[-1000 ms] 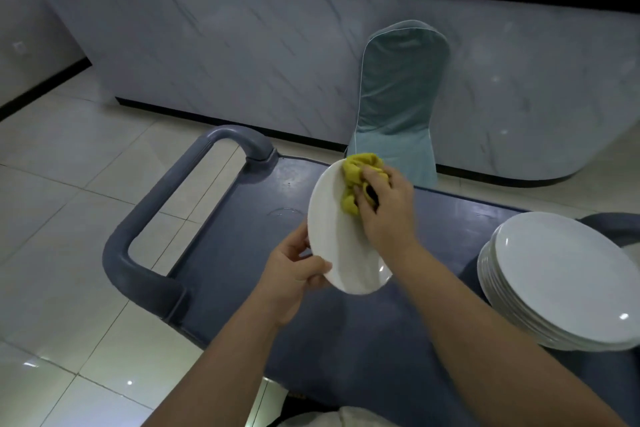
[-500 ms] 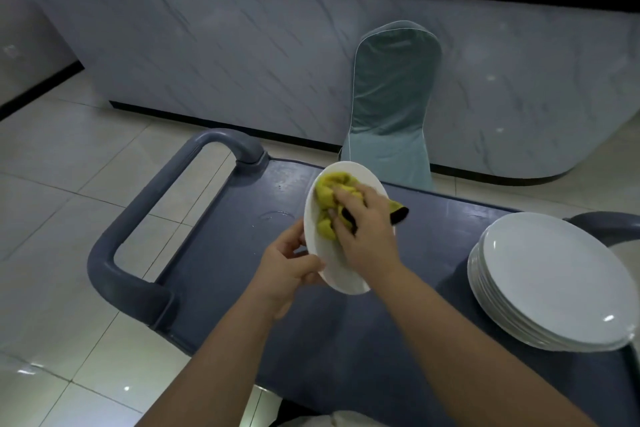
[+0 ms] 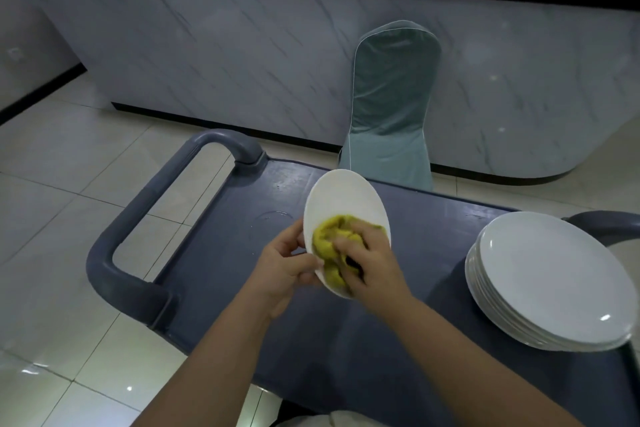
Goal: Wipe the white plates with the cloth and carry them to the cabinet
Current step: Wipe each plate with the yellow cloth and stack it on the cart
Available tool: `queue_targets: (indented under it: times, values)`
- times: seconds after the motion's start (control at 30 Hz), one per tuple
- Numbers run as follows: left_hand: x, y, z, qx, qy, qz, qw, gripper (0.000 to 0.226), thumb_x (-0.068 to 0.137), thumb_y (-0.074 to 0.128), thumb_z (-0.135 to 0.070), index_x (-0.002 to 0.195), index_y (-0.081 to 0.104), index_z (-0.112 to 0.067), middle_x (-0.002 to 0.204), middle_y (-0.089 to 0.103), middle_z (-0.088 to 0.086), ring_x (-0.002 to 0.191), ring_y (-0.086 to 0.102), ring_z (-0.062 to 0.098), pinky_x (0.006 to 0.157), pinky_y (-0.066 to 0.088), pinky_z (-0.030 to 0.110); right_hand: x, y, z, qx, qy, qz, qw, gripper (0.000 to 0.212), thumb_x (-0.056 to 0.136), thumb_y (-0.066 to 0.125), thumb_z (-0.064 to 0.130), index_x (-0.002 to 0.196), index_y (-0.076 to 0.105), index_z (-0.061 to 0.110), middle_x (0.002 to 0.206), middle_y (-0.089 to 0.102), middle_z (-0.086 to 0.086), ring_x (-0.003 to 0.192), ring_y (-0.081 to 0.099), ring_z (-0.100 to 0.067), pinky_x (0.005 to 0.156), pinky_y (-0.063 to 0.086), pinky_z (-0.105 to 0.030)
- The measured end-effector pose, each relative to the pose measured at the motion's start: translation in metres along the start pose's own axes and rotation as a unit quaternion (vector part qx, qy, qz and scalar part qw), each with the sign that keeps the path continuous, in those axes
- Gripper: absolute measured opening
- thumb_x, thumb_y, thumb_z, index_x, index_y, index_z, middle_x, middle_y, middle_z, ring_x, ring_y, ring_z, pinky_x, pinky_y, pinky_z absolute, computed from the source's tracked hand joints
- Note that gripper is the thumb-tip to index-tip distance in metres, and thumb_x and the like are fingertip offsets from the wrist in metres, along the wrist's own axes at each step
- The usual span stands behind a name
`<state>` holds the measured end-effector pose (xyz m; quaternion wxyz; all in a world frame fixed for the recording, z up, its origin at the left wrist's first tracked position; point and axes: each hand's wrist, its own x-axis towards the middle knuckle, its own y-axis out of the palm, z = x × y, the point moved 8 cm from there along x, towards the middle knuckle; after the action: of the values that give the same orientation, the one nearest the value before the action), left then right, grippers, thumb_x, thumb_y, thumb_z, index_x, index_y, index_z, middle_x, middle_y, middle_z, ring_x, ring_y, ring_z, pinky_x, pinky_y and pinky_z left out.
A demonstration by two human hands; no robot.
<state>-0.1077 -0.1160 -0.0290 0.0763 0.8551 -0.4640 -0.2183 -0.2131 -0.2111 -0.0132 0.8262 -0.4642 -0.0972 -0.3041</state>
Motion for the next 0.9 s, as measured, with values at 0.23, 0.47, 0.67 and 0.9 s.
queue_targets:
  times: [0.23, 0.47, 0.67, 0.9]
  values:
    - [-0.007, 0.007, 0.003, 0.052, -0.009, -0.001, 0.999, 0.068, 0.062, 0.063, 0.002, 0.123, 0.065, -0.030, 0.123, 0.058, 0.020, 0.102, 0.065, 0.031, 0.072, 0.059, 0.047, -0.007, -0.043, -0.075, -0.080, 0.158, -0.054, 0.983, 0.030, 0.083, 0.072, 0.006, 0.112, 0.070, 0.010, 0.118, 0.060, -0.017, 0.100, 0.054, -0.041, 0.085, 0.046, -0.048]
    - [-0.002, 0.015, -0.009, 0.073, 0.017, -0.025, 0.997, 0.064, 0.075, 0.060, 0.013, 0.127, 0.063, -0.024, 0.117, 0.059, 0.025, 0.094, 0.068, 0.029, 0.070, 0.059, 0.048, 0.002, -0.016, -0.008, 0.018, 0.008, -0.031, 0.999, 0.030, 0.085, 0.063, 0.023, 0.114, 0.069, 0.018, 0.126, 0.055, -0.010, 0.116, 0.049, -0.028, 0.099, 0.040, -0.037]
    - [0.004, -0.011, -0.039, 0.154, 0.069, -0.126, 0.978, 0.041, 0.090, 0.054, 0.003, 0.121, 0.065, -0.023, 0.095, 0.073, -0.010, 0.082, 0.068, 0.007, 0.057, 0.057, 0.027, -0.026, -0.045, -0.089, 0.014, 0.177, -0.073, 0.981, 0.021, 0.085, 0.067, 0.005, 0.105, 0.069, 0.011, 0.104, 0.060, -0.006, 0.097, 0.056, -0.031, 0.085, 0.048, -0.046]
    - [0.015, 0.005, -0.090, 0.512, 0.188, -0.170, 0.821, 0.018, 0.096, 0.050, -0.020, 0.083, 0.053, -0.031, 0.076, 0.060, -0.009, 0.070, 0.056, 0.013, 0.054, 0.033, 0.028, 0.050, -0.100, -0.041, 0.115, 0.063, -0.107, 0.986, 0.025, 0.092, 0.057, 0.020, 0.117, 0.061, 0.025, 0.107, 0.059, 0.015, 0.097, 0.056, -0.006, 0.087, 0.046, -0.026]
